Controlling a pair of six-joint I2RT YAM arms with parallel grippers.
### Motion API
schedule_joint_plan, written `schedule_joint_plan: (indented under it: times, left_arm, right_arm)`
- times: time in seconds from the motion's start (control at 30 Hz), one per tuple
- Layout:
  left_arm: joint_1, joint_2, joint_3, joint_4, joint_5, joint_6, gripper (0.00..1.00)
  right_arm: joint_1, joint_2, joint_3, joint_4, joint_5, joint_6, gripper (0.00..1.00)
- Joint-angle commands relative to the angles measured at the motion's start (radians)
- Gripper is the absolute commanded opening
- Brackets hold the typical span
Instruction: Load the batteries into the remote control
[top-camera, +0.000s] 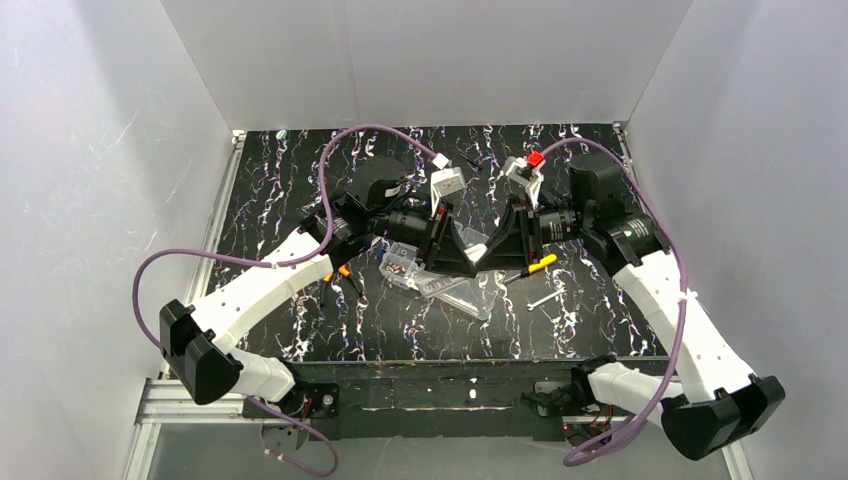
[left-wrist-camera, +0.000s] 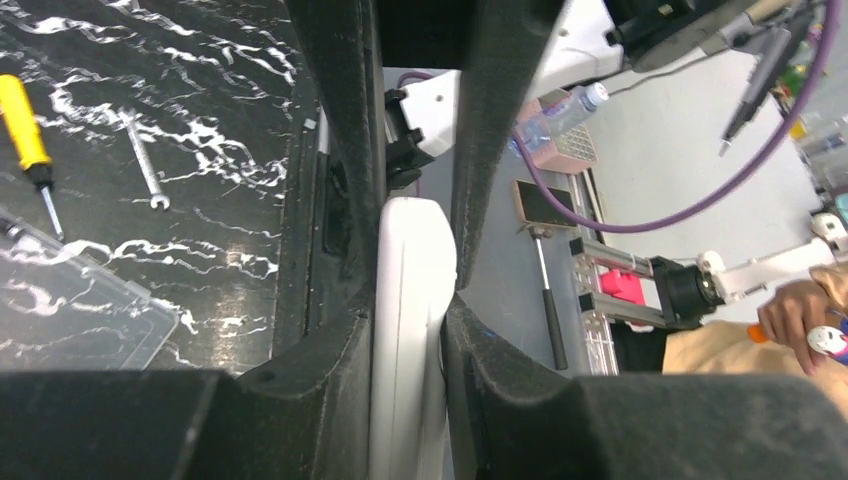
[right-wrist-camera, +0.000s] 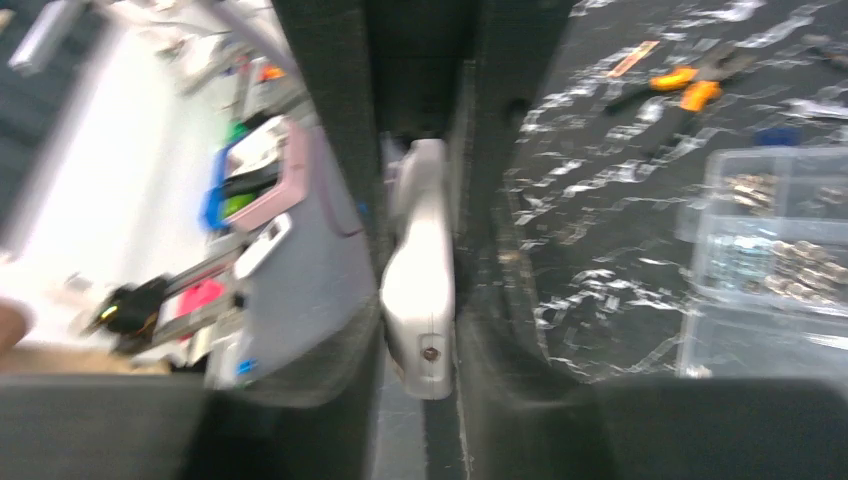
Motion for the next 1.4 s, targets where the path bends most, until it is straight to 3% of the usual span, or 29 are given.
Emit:
schedule_joint_plan:
  times: [0.0,0.1,0.37,0.7,0.9,1.1,1.37]
  left_arm:
    - [-0.018,-0.028,0.021,-0.031,0.006,-0.006,0.00]
    - [-0.019,-0.035,0.005,-0.020,-0.034,-0.014,0.00]
    - [-0.018,-0.079,-0.044,0.045,-0.388,-0.046,0.00]
    - [-0.018,-0.090,-0.134,0.524,-0.790,-0.332,0.00]
    - [-0.019,-0.052,-0.119,0.651,-0.810,-0.434,0.00]
    - [-0.018,-0.029,-0.148,0.722,-0.929,-0.530,0.00]
    - [-0.019,-0.039,-0.123,0.554,-1.030,-0.521,0.00]
  right_arm:
    - [-0.006,-0.087,-0.059,0.183,0.334,0.031,0.61]
    - [-0.006,-0.203,-0.152,0.316,0.550,0.059,0.75]
    - [-0.006,-0.347,-0.292,0.517,0.700,0.189,0.79]
    - [-0.006,-0.453,-0.542,0.927,0.818,0.615,0.79]
    - [-0.004,-0.439,-0.555,0.950,0.854,0.673,0.79]
    - [0.015,-0.399,-0.553,1.011,0.874,0.738,0.81]
    - [0.184,-0.324,-0.433,0.818,1.081,0.556,0.84]
